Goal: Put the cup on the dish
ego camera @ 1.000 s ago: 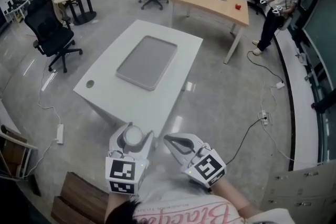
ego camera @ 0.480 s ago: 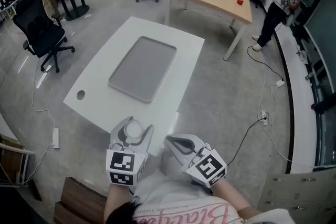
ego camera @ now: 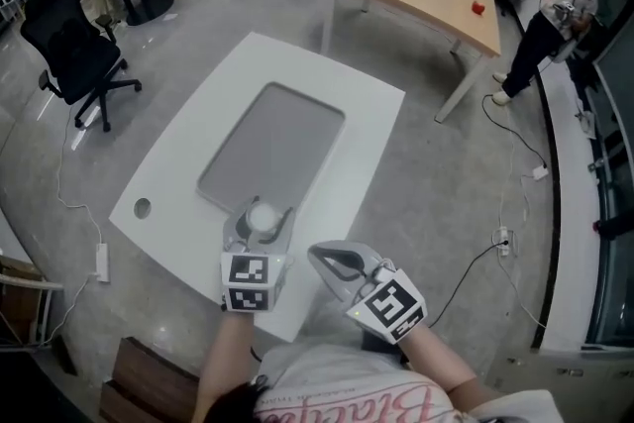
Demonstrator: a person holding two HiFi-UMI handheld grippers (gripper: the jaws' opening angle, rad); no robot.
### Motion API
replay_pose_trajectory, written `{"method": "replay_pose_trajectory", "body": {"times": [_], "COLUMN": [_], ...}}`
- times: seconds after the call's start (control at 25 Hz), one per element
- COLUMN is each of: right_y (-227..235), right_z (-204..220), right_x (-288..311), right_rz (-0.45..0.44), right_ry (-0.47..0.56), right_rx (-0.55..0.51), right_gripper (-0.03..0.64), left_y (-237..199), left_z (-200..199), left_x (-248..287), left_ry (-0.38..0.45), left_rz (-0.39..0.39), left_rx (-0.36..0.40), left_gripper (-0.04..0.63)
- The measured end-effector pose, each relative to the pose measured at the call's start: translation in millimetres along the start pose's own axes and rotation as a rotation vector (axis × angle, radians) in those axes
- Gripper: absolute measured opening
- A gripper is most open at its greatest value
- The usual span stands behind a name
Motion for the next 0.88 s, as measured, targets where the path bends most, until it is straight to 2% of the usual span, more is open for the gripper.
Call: {"method": "replay_pose_trajectory", "body": {"times": [0.08,0.28,0.48,0.68,0.88], "right_y": [11,30,46,61,69], "right_z": [-5,3,20,25,18], "right_x": [5,13,12,16,27], "right_rz": [-0.003,-0.005,0.005,0.009,-0.007], "right_ry": [-0.01,-0.05,-0.109,-0.141,-0.151], "right_rx": [0.001,0.044,0.088,0.118,0.105], "right_gripper": [0.002,0.002,0.002,0.002,0.002], "left_y": [-11,-31,-42,-55,-58], "left_z": [7,25,26,31,39], "left_x": [22,67,106,137,157], "left_ry": [-0.024,-0.061,-0.049,-0.071,-0.102], "left_rz": [-0.031,-0.076,-0.078,-0.091,-0.089], "left_rx": [-0.009,0.053,0.088,0.112,0.121], "left_gripper": [0.256,0.256,0.256,0.256,0.256]}}
Point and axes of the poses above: the fingertips, and each gripper's own axes: x forward along the fingers, y to its right, z out of its underside, the point moved 3 cm from there along -x, backward along the fingers, and after that the axes turned 12 degrees about x, right-handed, at the moved point
